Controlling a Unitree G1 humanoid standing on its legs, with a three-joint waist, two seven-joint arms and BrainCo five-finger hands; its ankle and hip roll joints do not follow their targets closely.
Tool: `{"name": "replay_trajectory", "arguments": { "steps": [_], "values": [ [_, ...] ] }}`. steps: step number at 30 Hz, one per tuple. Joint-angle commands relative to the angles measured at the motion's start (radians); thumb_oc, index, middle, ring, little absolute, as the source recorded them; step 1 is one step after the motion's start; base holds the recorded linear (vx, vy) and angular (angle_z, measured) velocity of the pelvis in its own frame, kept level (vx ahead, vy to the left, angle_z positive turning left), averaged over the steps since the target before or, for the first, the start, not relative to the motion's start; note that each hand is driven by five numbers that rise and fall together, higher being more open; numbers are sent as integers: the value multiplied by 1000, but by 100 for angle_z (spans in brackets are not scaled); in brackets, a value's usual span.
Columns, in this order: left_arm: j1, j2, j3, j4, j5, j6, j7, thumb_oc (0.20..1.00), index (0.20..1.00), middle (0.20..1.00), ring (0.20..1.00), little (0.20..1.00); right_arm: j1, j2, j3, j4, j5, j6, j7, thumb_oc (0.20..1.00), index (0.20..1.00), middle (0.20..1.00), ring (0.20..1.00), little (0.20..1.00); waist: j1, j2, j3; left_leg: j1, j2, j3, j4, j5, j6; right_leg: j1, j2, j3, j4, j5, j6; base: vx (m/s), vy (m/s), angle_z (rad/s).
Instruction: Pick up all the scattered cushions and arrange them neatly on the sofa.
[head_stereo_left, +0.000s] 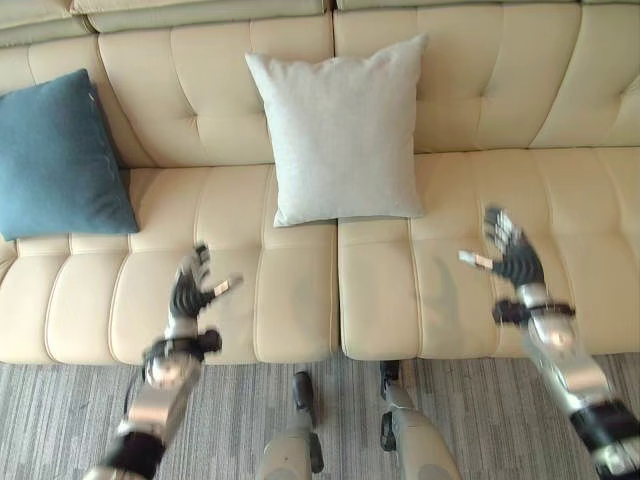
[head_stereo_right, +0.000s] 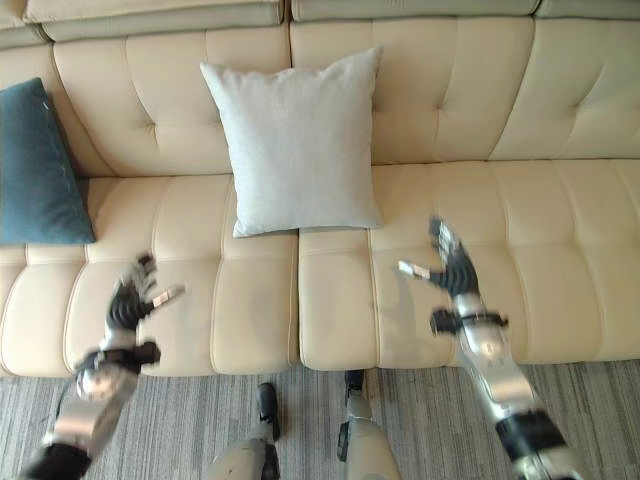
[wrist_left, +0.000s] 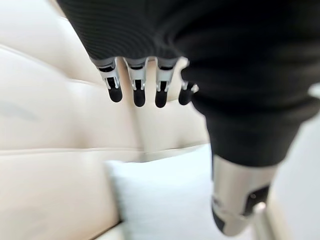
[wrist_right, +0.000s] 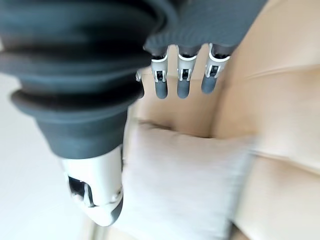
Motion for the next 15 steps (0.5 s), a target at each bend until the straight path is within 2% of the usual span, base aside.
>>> {"name": "replay_trajectory", "arguments": {
  "steps": [1,5,7,11,15],
  "values": [
    [-25,40,54,93,167,-7,-146,1000,1000,1000,1000,1000,12,-5,-50,23,-159,-48,149,1000,1000,1000,1000,1000,-17,-20,-74,64,-36,-8,13,-51,-5,130,-42,2,88,-176,100,104,75,-12],
    [68,14,55,147,245,8,-172,1000,1000,1000,1000,1000,147,22,-71,45,-228,-38,187,1000,1000,1000,1000,1000,-31,-22,-97,104,-40,-8,19,-63,-1,175,-46,1,82,-178,106,39,50,-17],
    [117,-29,36,243,325,23,-178,1000,1000,1000,1000,1000,240,37,-69,117,-321,-25,194,1000,1000,1000,1000,1000,-52,-22,-128,153,-51,-3,23,-80,4,219,-54,-7,90,-181,114,-9,123,-17],
    [116,-58,14,305,359,32,-168,1000,1000,1000,1000,1000,261,64,-58,197,-360,-13,179,1000,1000,1000,1000,1000,-63,-23,-142,180,-61,-2,18,-86,11,233,-58,-6,102,-175,121,-31,98,0],
    [87,-84,-4,361,360,36,-150,1000,1000,1000,1000,1000,243,108,-36,274,-372,5,158,1000,1000,1000,1000,1000,-71,-28,-139,197,-69,19,0,-86,23,216,-64,6,130,-143,142,-88,82,-14]
  ]
}}
